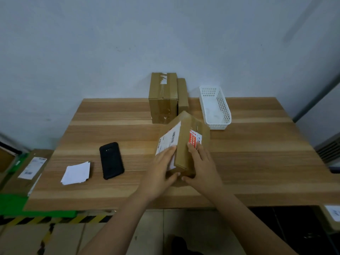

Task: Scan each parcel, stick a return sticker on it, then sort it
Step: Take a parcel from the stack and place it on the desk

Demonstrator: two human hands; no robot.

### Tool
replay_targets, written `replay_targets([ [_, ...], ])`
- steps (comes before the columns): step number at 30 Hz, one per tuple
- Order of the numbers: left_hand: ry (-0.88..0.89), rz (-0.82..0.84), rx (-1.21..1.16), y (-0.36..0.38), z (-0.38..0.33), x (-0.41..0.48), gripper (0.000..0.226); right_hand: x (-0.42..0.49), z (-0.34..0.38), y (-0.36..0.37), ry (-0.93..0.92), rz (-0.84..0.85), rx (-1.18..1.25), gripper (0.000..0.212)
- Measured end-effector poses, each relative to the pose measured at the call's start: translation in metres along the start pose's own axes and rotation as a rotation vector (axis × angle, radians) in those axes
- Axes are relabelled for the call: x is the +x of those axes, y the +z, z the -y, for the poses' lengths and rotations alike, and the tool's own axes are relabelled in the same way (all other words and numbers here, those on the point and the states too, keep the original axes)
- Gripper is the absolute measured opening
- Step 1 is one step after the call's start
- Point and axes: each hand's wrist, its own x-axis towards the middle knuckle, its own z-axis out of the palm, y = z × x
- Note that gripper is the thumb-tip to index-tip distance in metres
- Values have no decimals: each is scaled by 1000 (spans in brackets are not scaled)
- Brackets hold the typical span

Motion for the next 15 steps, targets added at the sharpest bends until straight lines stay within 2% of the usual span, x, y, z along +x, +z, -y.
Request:
replay_targets([
  [3,-27,-20,18,14,-2,7,89,-3,-22,-10,17,-6,56,114],
  [8,-404,15,4,37,7,9,127,-9,-56,-20,74,16,128,125],
  [15,-364,11,-36,54,-3,16,114,-10,-85,-16,164,35,226,119],
])
